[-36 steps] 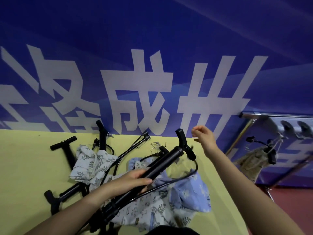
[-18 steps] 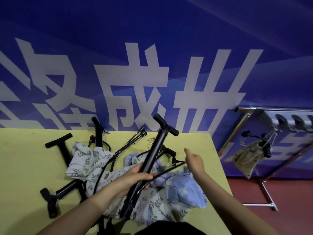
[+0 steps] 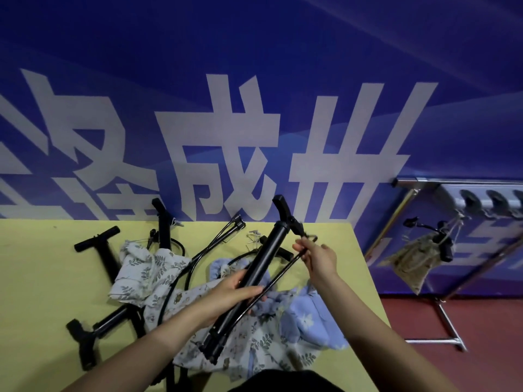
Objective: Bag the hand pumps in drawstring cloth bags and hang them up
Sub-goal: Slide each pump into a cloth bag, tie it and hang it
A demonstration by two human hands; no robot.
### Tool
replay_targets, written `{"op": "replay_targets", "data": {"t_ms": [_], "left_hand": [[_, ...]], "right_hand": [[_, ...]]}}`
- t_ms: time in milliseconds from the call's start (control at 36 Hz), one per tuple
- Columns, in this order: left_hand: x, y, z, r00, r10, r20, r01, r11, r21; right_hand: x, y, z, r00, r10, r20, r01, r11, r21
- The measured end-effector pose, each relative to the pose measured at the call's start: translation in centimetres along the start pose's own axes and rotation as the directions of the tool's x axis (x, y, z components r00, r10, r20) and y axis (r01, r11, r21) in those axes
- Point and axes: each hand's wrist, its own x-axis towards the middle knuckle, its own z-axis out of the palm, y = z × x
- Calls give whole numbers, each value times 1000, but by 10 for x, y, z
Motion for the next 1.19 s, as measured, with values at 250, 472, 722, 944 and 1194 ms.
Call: {"op": "replay_targets", "data": {"t_ms": [250, 472, 722, 944, 1194], "left_hand": [[2, 0, -2, 1000, -21, -4, 21, 999, -27], [-2, 8, -2, 996, -32, 80, 39, 996, -82], [-2, 10, -12, 981, 21, 193, 5, 991, -134], [-10, 3, -14, 982, 54, 179, -44, 997, -56], [-10, -2, -17, 979, -17, 202, 18, 1000, -5]], "right_hand": [[-11, -40, 13, 961, -117, 251, 97, 991, 93], [0, -54, 9, 911, -292, 290, 394, 822, -412], [2, -56, 7, 884, -294, 362, 443, 774, -452], [4, -76, -3, 864, 34, 502, 303, 761, -574], [3, -63, -15, 861, 101, 498, 279, 726, -629]]}}
